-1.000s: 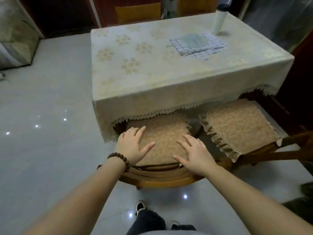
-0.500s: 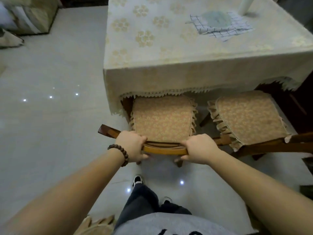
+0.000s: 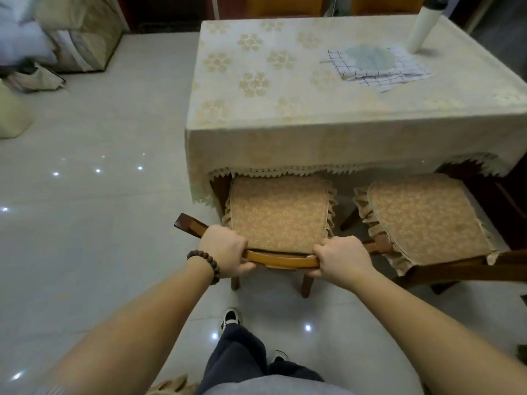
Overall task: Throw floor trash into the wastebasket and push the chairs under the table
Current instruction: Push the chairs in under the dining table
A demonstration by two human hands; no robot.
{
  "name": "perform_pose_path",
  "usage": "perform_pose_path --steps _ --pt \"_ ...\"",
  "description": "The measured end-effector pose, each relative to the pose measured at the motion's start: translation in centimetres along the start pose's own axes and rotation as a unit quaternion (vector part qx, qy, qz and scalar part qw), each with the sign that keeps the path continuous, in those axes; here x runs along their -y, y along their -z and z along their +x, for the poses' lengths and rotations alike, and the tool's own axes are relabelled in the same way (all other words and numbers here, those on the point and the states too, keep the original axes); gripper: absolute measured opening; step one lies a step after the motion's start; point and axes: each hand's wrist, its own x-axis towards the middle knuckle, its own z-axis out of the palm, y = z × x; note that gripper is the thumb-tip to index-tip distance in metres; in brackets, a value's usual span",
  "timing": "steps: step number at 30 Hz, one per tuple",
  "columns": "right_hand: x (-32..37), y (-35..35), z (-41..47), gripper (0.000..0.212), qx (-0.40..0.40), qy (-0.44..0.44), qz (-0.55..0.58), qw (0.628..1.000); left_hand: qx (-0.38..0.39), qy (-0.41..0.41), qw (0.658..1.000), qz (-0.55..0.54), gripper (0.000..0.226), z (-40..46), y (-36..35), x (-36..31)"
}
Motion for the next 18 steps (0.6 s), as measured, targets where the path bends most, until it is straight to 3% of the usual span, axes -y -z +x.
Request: perform_pose_path --steps 9,18 --pt "-4.7 0.3 3.7 0.079 -0.044 0.021 -0.017 0.999 -0.023 -0.007 1.0 0.0 0.059 4.6 1.6 1.1" --pt "-8.5 0.8 10.6 0.065 -0.043 0.023 -0.026 0.998 -0.021 -0.016 1.0 0.001 0.059 11.3 2.1 5.5"
